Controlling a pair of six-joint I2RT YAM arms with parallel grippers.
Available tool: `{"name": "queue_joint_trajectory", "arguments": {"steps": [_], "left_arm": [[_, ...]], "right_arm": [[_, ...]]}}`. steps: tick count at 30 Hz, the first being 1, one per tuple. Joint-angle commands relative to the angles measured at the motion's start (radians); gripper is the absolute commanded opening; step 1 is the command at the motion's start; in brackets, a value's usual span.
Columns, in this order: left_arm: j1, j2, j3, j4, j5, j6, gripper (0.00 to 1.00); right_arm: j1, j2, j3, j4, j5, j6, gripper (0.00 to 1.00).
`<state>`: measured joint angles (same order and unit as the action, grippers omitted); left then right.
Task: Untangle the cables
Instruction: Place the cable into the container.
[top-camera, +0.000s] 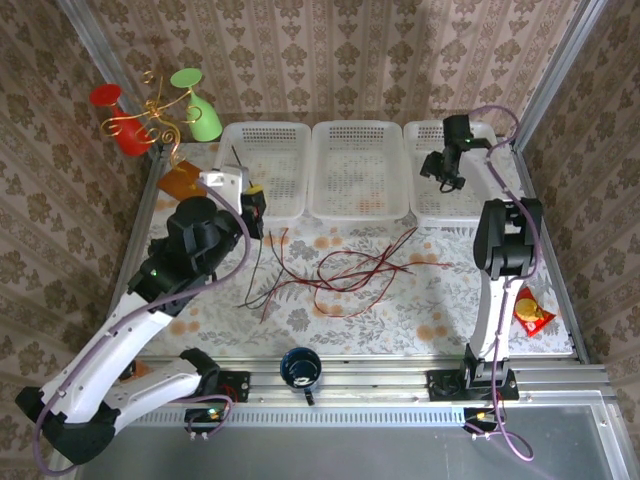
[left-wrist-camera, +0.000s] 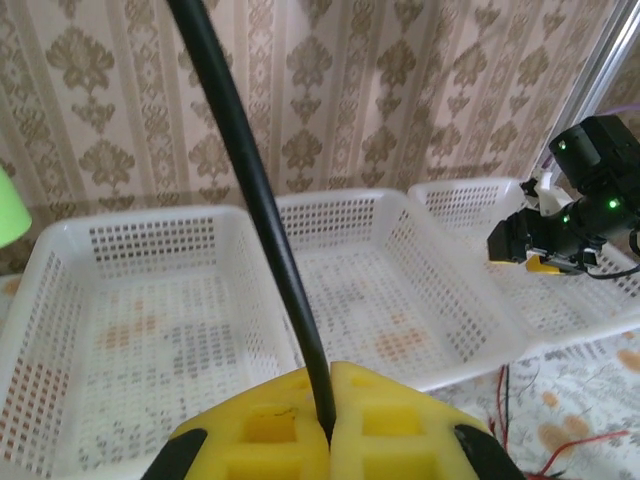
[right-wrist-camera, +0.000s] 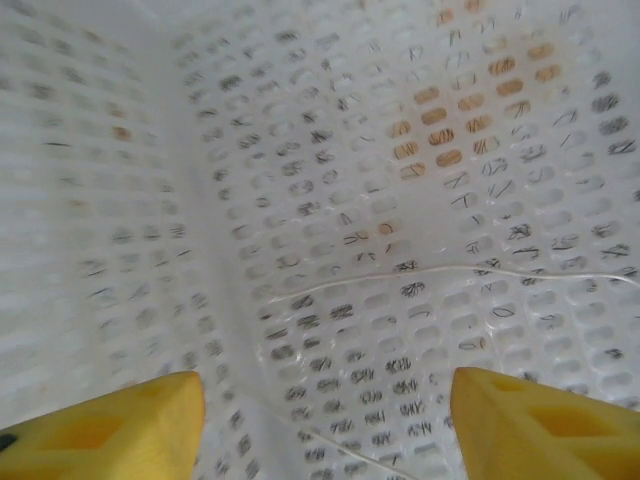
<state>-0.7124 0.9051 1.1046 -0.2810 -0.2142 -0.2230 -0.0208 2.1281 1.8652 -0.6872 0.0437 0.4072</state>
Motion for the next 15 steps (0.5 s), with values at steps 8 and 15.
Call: {"name": "queue_joint_trajectory", "arguments": {"steps": [8, 15], "left_arm": [[-0.006, 0.194, 0.354, 0.072, 0.155, 0.040, 0.00], [-0.012, 0.445, 0.684, 0.145, 0.278, 0.030, 0.00]], "right_arm": [[-0.004, -0.306, -0.132, -0.012, -0.107, 0.044, 0.84], [0.007, -0.565, -0.420, 0.095, -0.199, 0.129, 0.85]]}}
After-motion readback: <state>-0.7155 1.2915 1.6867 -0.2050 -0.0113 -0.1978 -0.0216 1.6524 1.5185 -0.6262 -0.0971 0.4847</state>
